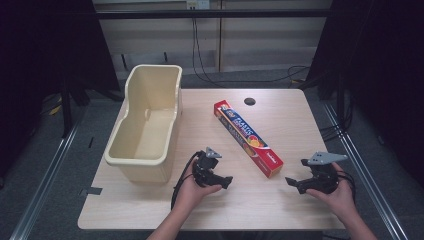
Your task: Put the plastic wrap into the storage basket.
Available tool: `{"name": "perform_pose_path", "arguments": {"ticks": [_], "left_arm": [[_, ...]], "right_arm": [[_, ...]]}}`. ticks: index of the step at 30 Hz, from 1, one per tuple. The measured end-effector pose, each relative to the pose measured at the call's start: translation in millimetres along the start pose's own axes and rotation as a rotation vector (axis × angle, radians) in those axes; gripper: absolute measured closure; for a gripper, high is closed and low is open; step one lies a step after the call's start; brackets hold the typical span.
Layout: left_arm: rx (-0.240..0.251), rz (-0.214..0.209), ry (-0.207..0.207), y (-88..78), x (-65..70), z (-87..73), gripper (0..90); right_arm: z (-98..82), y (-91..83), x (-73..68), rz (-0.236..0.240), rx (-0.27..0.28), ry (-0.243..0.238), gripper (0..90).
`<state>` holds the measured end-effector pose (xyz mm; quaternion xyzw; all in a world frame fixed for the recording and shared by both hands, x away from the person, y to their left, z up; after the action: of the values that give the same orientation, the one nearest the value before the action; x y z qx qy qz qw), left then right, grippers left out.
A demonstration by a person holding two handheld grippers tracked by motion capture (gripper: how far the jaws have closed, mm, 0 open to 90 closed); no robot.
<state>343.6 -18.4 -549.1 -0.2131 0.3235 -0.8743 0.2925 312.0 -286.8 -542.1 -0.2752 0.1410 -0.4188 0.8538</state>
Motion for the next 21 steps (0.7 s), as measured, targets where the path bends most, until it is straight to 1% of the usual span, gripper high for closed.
{"name": "perform_pose_path", "arguments": {"ticks": [1, 4, 6, 7, 9, 10, 11, 13, 14, 17, 21], "left_arm": [[0.000, 0.011, 0.001, 1.1, -1.1, 1.5, 11.2], [0.003, 0.006, -0.008, 2.3, -1.3, 4.6, 11.2], [-0.003, 0.015, -0.006, 3.5, -3.3, 8.4, 11.2], [0.004, 0.015, -0.021, 4.7, -5.0, 14.2, 11.2], [0.000, 0.016, -0.022, 5.5, -6.0, 16.8, 11.2], [0.007, 0.020, -0.027, 7.1, -6.7, 20.3, 11.2], [0.004, 0.019, -0.029, 10.0, -6.8, 26.0, 11.2], [-0.005, 0.012, -0.027, 10.5, -6.5, 28.8, 11.2], [0.003, 0.014, -0.034, 12.2, -5.7, 32.7, 11.2], [0.000, 0.009, -0.035, 16.1, -4.7, 43.0, 11.1], [0.001, 0.005, -0.065, 21.9, -3.5, 59.6, 10.7]], "right_arm": [[0.2, -1.2, 0.4, 0.001, 0.001, 0.004, 6.0], [-0.1, -2.0, 1.3, -0.005, 0.003, 0.011, 5.8], [0.1, -2.2, 1.7, -0.008, 0.004, 0.009, 5.7], [0.6, -3.0, 1.9, -0.007, 0.007, 0.014, 5.6], [0.8, -3.1, 2.0, -0.005, 0.008, 0.013, 5.3], [0.9, -3.2, 2.0, -0.004, 0.009, 0.015, 5.1], [0.7, -3.3, 2.2, -0.005, 0.009, 0.016, 5.1], [0.5, -3.3, 2.6, -0.007, 0.007, 0.017, 5.0], [0.5, -3.3, 2.8, -0.007, 0.008, 0.017, 4.9], [0.5, -3.5, 2.7, -0.003, 0.008, 0.019, 4.9], [0.9, -3.7, 2.6, -0.002, 0.009, 0.019, 4.6]]}}
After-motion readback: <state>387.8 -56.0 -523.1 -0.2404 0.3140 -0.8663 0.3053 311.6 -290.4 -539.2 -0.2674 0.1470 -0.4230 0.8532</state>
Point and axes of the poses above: each handheld gripper's, and its own axes: y roughly forward along the jaws, z roughly out of its top, x roughly to its right, the point moved 9 cm from there along y, roughly forward along the jaws, and after that the axes turned 5 degrees about x, right-handed, at the moved point
